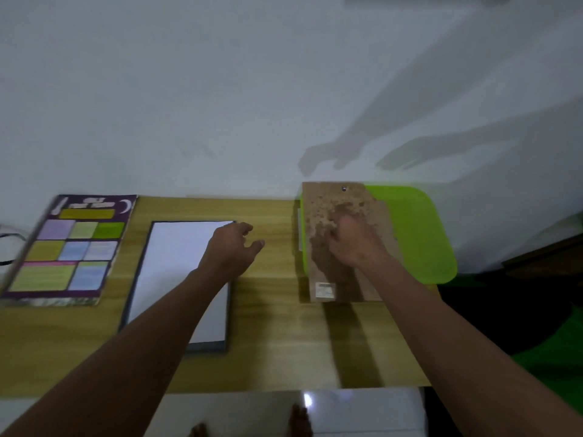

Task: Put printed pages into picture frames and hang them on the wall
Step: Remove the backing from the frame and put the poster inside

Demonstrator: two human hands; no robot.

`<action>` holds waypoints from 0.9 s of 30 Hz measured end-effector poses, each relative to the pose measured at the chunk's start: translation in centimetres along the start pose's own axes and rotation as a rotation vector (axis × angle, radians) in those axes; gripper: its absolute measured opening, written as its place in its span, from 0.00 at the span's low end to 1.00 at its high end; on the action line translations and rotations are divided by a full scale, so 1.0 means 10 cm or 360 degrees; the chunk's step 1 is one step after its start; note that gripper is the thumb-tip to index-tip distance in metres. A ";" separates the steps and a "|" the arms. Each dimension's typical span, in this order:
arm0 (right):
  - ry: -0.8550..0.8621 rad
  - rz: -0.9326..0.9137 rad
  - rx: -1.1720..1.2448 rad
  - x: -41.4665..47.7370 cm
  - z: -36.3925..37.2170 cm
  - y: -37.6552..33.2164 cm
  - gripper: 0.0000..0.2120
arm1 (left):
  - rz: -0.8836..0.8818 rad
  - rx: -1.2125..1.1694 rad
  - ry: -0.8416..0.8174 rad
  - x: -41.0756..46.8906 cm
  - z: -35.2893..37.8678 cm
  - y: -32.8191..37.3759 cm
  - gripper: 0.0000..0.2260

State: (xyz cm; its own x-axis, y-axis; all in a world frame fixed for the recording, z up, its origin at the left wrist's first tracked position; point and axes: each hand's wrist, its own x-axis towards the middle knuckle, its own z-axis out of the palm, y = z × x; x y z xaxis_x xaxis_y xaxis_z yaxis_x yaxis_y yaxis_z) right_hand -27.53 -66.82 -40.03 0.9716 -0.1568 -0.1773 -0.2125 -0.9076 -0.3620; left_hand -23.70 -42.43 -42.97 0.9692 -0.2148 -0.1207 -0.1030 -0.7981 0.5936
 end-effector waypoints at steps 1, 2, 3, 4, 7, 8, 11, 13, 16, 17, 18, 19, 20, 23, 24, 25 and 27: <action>-0.0039 -0.0006 -0.0026 -0.02 0.05 -0.16 0.16 | -0.0003 0.0027 -0.0002 -0.05 -0.09 -0.12 0.23; -0.0077 -0.0020 -0.0054 -0.04 0.12 -0.31 0.17 | -0.0006 0.0059 -0.0003 -0.10 -0.17 -0.25 0.24; -0.0113 -0.0033 -0.0074 -0.06 0.20 -0.46 0.17 | -0.0008 0.0086 -0.0004 -0.15 -0.25 -0.39 0.24; -0.0154 -0.0040 -0.0073 -0.09 0.28 -0.61 0.17 | -0.0019 0.0101 -0.0014 -0.21 -0.33 -0.53 0.24; -0.0233 -0.0078 -0.0029 -0.20 0.60 -1.02 0.20 | -0.0050 0.0131 -0.0046 -0.35 -0.52 -0.97 0.24; -0.0258 -0.0082 -0.0020 -0.24 0.71 -1.15 0.21 | -0.0047 0.0149 -0.0051 -0.39 -0.56 -1.11 0.24; -0.0329 -0.0075 0.0031 -0.33 1.10 -1.49 0.22 | -0.0055 0.0188 -0.0065 -0.49 -0.65 -1.49 0.25; -0.0382 -0.0058 0.0036 -0.38 1.35 -1.66 0.22 | -0.0048 0.0229 -0.0106 -0.55 -0.67 -1.69 0.26; -0.0451 -0.0012 0.0028 -0.44 1.66 -1.85 0.25 | -0.0095 0.0278 -0.0153 -0.61 -0.67 -1.98 0.29; -0.0466 0.0004 0.0022 -0.45 1.74 -1.89 0.26 | -0.0107 0.0305 -0.0142 -0.62 -0.66 -2.06 0.30; -0.0467 0.0012 0.0009 -0.46 1.81 -1.91 0.26 | -0.0121 0.0333 -0.0123 -0.63 -0.65 -2.13 0.32; -0.0452 0.0016 -0.0012 -0.47 1.87 -1.93 0.26 | -0.0134 0.0355 -0.0102 -0.64 -0.63 -2.18 0.33; -0.0420 0.0018 -0.0036 -0.47 1.92 -1.95 0.26 | -0.0146 0.0371 -0.0085 -0.65 -0.60 -2.22 0.34; -0.0295 0.0014 -0.0106 -0.48 2.05 -1.97 0.29 | -0.0132 0.0433 -0.0078 -0.65 -0.54 -2.25 0.35; -0.0269 0.0001 -0.0135 -0.48 2.09 -1.97 0.30 | -0.0128 0.0433 -0.0078 -0.64 -0.53 -2.26 0.35; -0.0252 -0.0011 -0.0167 -0.48 2.14 -1.97 0.32 | -0.0125 0.0424 -0.0081 -0.62 -0.52 -2.25 0.34; -0.0234 -0.0014 -0.0206 -0.49 2.21 -1.97 0.33 | -0.0124 0.0403 -0.0098 -0.59 -0.52 -2.25 0.34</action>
State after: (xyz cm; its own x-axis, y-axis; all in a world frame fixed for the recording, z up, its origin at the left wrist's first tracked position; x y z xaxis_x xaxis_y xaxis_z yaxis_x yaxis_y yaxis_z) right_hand -30.42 -39.59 -52.31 0.9456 -0.0988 -0.3100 -0.1798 -0.9527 -0.2449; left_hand -25.90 -20.27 -51.43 0.9617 -0.1751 -0.2110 -0.0890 -0.9272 0.3639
